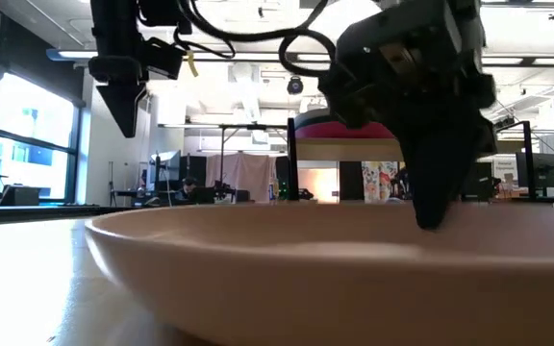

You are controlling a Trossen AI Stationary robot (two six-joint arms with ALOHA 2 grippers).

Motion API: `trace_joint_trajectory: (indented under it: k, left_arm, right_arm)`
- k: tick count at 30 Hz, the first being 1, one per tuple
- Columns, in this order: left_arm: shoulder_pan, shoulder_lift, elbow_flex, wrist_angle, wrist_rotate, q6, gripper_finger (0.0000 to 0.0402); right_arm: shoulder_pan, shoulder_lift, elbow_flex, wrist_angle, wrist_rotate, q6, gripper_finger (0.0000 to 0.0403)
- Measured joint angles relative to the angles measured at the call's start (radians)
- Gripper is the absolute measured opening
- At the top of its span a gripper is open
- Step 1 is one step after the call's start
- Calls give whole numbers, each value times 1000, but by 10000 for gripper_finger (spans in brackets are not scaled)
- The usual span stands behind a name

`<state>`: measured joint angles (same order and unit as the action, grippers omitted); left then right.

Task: Place and stack plates onto a shelf
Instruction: Stack the light pink plate on top of the light gray plate

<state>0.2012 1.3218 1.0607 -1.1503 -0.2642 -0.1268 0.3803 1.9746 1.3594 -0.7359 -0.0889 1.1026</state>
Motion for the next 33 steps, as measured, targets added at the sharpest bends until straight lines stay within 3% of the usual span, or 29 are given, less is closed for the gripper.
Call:
trace_joint_trajectory:
  k: [15, 33]
  left_arm:
    - [0, 0, 0, 15, 0, -2, 131]
    - [0, 1, 0, 56, 0, -2, 131]
  right_arm:
    - [-150, -225, 0, -168, 53, -207, 0]
    - [-150, -190, 0, -106, -26, -271, 1]
